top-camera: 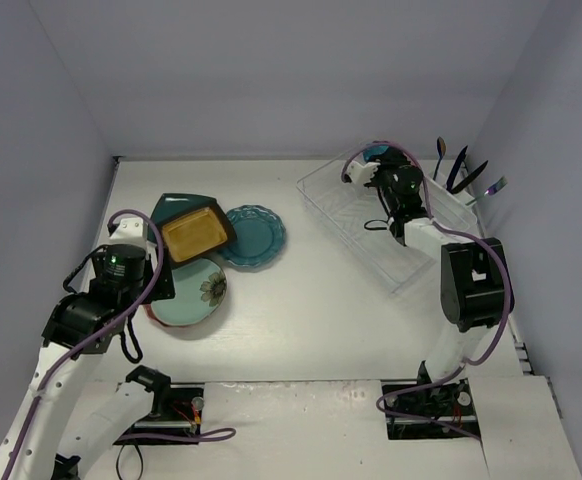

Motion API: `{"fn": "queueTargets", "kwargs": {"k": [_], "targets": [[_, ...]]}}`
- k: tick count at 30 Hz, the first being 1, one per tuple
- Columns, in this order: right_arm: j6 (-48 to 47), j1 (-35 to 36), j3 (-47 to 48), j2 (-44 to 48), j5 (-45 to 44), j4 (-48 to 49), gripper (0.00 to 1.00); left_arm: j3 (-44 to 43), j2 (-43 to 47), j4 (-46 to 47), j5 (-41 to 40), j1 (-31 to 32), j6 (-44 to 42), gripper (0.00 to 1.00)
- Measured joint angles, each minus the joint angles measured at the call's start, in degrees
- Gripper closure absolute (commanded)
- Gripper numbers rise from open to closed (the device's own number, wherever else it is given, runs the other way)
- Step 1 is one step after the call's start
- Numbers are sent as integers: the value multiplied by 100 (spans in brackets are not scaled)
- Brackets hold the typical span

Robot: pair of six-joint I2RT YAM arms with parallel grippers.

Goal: Load the plates into the dish rack

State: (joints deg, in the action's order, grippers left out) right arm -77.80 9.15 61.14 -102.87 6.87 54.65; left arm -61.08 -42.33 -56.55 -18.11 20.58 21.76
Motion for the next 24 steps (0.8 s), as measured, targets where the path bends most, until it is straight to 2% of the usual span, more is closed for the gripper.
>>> {"fn": "queueTargets", "kwargs": {"k": [4,10,17,24], "targets": [[251,-50,-46,-92,-24,7,92,0,7,-22,-4,0,0,24],[625,-55,-7,-291,-55,118,79,0,52,-63,-22,0,2,24],[975,-61,44,-304,-221,337,51,0,107,-72,-22,0,4,24],[1340,50,391,-35,-756,376,30,0,107,-59,-13,0,2,24]]}}
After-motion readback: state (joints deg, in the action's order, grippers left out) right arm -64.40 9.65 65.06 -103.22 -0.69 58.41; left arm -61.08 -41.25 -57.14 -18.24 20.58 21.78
